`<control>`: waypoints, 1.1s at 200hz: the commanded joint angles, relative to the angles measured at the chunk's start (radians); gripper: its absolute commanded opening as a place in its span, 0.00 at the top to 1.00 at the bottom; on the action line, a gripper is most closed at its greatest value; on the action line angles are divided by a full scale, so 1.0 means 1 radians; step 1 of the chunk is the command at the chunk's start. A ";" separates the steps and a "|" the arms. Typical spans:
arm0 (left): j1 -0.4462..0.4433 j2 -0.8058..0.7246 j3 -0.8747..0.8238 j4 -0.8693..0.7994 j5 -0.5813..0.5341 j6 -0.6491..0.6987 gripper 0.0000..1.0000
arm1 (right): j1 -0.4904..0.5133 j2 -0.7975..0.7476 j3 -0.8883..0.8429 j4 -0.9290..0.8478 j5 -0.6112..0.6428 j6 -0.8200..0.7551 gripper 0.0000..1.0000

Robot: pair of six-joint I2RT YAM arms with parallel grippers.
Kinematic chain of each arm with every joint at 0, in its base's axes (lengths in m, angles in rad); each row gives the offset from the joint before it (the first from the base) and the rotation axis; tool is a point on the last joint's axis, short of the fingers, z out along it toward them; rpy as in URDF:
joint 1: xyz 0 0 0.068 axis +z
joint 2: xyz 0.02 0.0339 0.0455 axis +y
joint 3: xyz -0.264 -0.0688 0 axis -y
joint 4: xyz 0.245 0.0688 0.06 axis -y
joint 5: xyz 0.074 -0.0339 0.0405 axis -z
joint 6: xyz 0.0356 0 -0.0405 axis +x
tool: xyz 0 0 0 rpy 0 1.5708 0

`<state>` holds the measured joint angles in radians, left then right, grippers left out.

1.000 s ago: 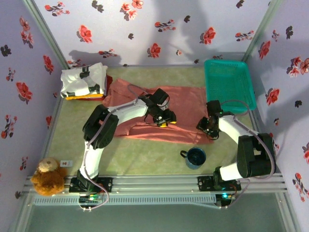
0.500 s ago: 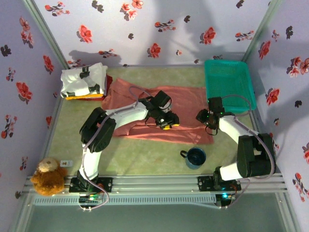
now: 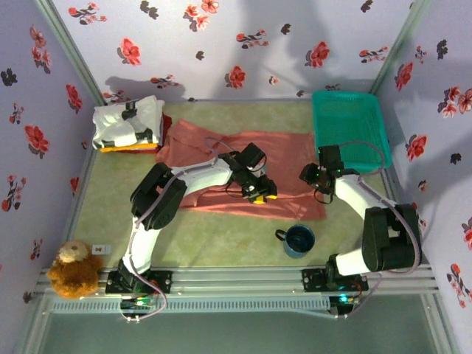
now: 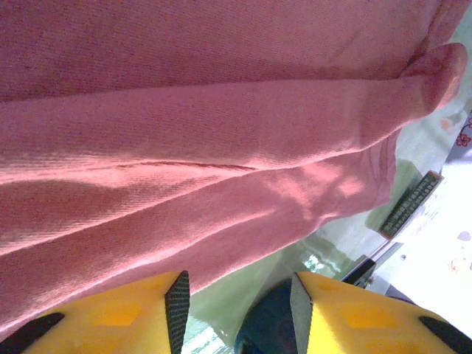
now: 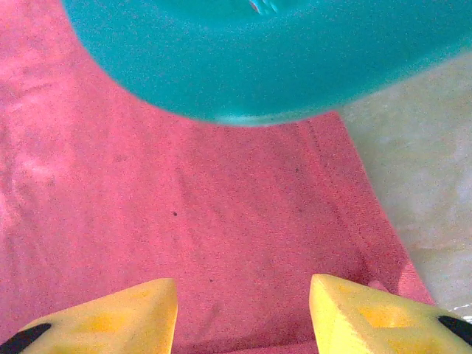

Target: Fold and stack the t-shirts

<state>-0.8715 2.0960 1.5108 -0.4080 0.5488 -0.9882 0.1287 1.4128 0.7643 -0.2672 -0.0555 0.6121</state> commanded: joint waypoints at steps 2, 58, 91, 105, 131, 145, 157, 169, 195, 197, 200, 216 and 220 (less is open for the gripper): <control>0.002 0.052 0.028 0.044 0.029 -0.026 0.57 | -0.006 -0.045 0.021 -0.053 -0.022 -0.001 0.48; 0.073 0.167 0.174 0.102 0.012 -0.049 0.57 | -0.007 -0.170 -0.062 -0.128 -0.114 0.042 0.48; 0.107 0.215 0.271 0.089 0.012 -0.033 0.57 | -0.003 -0.185 -0.116 -0.099 -0.208 0.067 0.48; 0.118 0.243 0.319 0.057 0.017 -0.015 0.57 | 0.001 -0.165 -0.130 -0.065 -0.254 0.076 0.48; 0.137 0.251 0.365 0.030 0.032 0.000 0.57 | 0.012 -0.106 -0.132 -0.010 -0.297 0.089 0.48; 0.146 0.211 0.399 -0.057 0.003 0.061 0.57 | 0.015 -0.083 -0.122 0.002 -0.288 0.092 0.48; 0.160 0.150 0.402 -0.148 -0.042 0.122 0.56 | 0.014 -0.063 -0.106 -0.021 -0.243 0.083 0.48; 0.184 0.070 0.370 -0.246 -0.085 0.181 0.55 | 0.015 -0.045 -0.092 -0.044 -0.195 0.074 0.48; 0.265 -0.153 0.204 -0.472 -0.210 0.300 0.50 | 0.014 -0.010 -0.086 -0.058 -0.137 0.062 0.48; 0.275 -0.170 0.185 -0.485 -0.216 0.306 0.50 | 0.015 -0.008 -0.087 -0.058 -0.135 0.063 0.48; 0.287 -0.200 0.154 -0.500 -0.223 0.312 0.49 | 0.015 -0.004 -0.086 -0.057 -0.134 0.062 0.48; 0.372 -0.360 -0.048 -0.555 -0.241 0.319 0.47 | 0.015 0.006 -0.081 -0.057 -0.136 0.055 0.48; 0.396 -0.399 -0.103 -0.555 -0.244 0.318 0.46 | 0.016 0.006 -0.077 -0.061 -0.137 0.054 0.48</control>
<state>-0.5941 1.9171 1.6276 -0.7460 0.3973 -0.7612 0.1383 1.4044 0.6518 -0.3042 -0.2337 0.6807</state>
